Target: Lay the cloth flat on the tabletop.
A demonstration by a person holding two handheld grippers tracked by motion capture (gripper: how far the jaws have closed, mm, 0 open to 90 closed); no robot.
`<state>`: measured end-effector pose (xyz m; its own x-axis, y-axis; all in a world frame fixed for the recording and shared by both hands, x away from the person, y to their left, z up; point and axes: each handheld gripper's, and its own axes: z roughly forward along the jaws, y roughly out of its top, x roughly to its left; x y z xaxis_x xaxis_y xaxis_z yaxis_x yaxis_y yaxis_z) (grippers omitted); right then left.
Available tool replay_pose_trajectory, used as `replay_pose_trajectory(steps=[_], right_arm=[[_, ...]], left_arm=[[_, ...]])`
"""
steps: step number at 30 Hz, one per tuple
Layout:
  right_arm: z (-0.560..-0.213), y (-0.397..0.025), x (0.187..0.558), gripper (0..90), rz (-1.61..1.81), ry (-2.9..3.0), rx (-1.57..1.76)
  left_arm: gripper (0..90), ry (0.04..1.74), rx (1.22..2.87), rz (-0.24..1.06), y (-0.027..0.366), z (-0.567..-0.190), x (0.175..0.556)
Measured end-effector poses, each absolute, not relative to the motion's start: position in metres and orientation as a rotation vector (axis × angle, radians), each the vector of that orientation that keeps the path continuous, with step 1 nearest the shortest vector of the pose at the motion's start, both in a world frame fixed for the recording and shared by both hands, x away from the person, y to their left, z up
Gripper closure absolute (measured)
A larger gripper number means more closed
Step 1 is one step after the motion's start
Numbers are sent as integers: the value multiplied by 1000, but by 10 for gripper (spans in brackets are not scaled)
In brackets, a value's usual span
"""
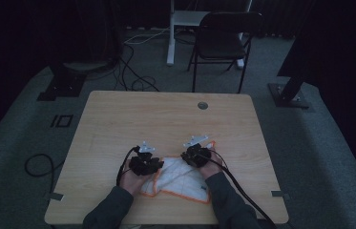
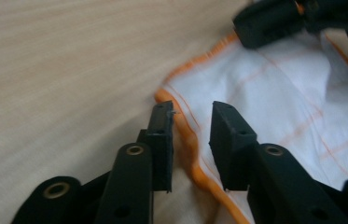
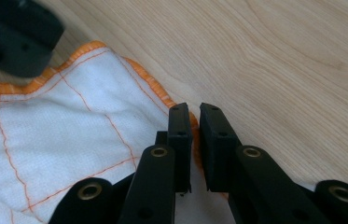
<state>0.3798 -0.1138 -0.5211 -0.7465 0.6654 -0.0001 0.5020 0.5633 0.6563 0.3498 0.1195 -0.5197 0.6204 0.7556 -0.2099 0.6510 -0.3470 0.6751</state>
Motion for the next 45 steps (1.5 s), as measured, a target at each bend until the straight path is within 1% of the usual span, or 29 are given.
replay_pose_trajectory(steps=[3, 6, 7, 9, 12, 13, 14, 15, 17, 18, 20, 23, 24, 25, 27, 29, 31, 34, 37, 41, 45], right_arm=[[-522, -114, 380, 834, 961, 2552, 975], [-522, -115, 380, 830, 967, 2551, 969], [-522, -115, 379, 828, 972, 2550, 966], [-522, -115, 379, 826, 974, 2550, 961], [-521, -116, 378, 825, 981, 2548, 963], [-521, -116, 378, 825, 984, 2546, 961], [-521, -116, 378, 825, 986, 2545, 960], [-520, -116, 378, 825, 989, 2540, 958], [-518, -116, 377, 826, 1000, 2535, 951], [-518, -116, 377, 827, 1004, 2530, 945], [-516, -116, 375, 827, 1014, 2521, 937], [-512, -116, 374, 819, 1045, 2496, 924], [-511, -117, 373, 809, 1048, 2487, 917], [-511, -117, 373, 783, 1051, 2481, 925], [-512, -118, 375, 749, 1033, 2478, 938], [-513, -120, 376, 715, 1004, 2480, 962], [-514, -121, 377, 698, 1003, 2481, 972], [-514, -121, 376, 683, 1002, 2479, 980], [-511, -123, 374, 670, 1022, 2466, 970], [-507, -125, 370, 662, 1043, 2456, 963], [-505, -129, 364, 662, 1053, 2448, 957]], left_arm=[[642, 1126, 2065, 154, 119, -522, 358], [584, 1150, 2052, 173, 117, -525, 364], [564, 1153, 2048, 158, 115, -528, 366], [535, 1159, 2068, 154, 113, -532, 368], [533, 1142, 2072, 154, 111, -535, 368], [558, 1133, 2087, 154, 110, -534, 367], [615, 1116, 2105, 159, 108, -534, 367], [680, 1103, 2124, 161, 107, -534, 367], [844, 1094, 2143, 170, 106, -534, 367], [862, 1091, 2138, 186, 107, -533, 366], [876, 1084, 2123, 259, 108, -527, 363], [878, 1034, 2100, 408, 111, -513, 357], [877, 1024, 2083, 431, 112, -510, 355], [865, 1020, 2060, 415, 115, -507, 355], [798, 1016, 1995, 374, 123, -504, 355], [769, 1031, 1970, 360, 128, -502, 357], [757, 1050, 1981, 357, 128, -503, 359], [755, 1049, 2002, 348, 125, -507, 361], [756, 1019, 2059, 303, 115, -516, 361], [803, 988, 2114, 266, 105, -526, 358], [840, 973, 2179, 270, 100, -535, 358]])
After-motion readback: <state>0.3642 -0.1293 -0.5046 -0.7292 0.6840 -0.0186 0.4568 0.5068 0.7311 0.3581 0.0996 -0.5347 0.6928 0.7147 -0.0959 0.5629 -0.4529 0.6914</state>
